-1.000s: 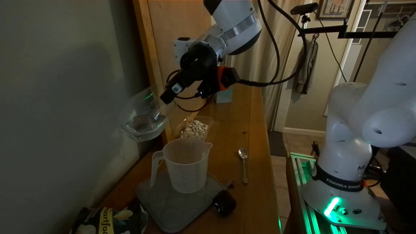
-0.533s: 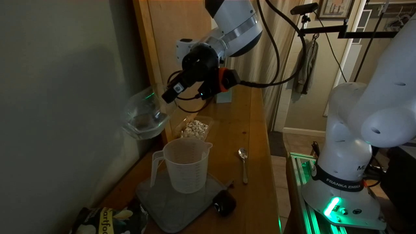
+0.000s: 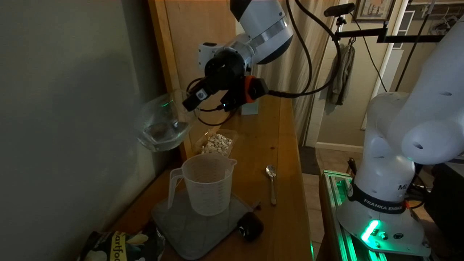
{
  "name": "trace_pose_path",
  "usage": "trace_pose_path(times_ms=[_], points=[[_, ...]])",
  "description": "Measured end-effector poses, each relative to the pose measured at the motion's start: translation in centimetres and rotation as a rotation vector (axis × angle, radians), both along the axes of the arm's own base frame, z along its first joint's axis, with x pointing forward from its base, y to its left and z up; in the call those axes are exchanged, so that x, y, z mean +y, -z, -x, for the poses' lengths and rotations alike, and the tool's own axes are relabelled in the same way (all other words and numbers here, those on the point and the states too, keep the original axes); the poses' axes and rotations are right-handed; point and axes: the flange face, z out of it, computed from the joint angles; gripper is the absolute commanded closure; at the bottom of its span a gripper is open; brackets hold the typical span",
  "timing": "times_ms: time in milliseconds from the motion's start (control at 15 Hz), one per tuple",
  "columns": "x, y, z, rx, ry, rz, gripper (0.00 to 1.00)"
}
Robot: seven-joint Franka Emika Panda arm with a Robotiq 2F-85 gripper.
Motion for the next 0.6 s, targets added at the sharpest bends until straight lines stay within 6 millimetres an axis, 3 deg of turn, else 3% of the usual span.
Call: trace_pose_path(times_ms=[600], points=[[-0.36, -0.15, 0.19, -0.025, -0.02, -0.023, 0.99]])
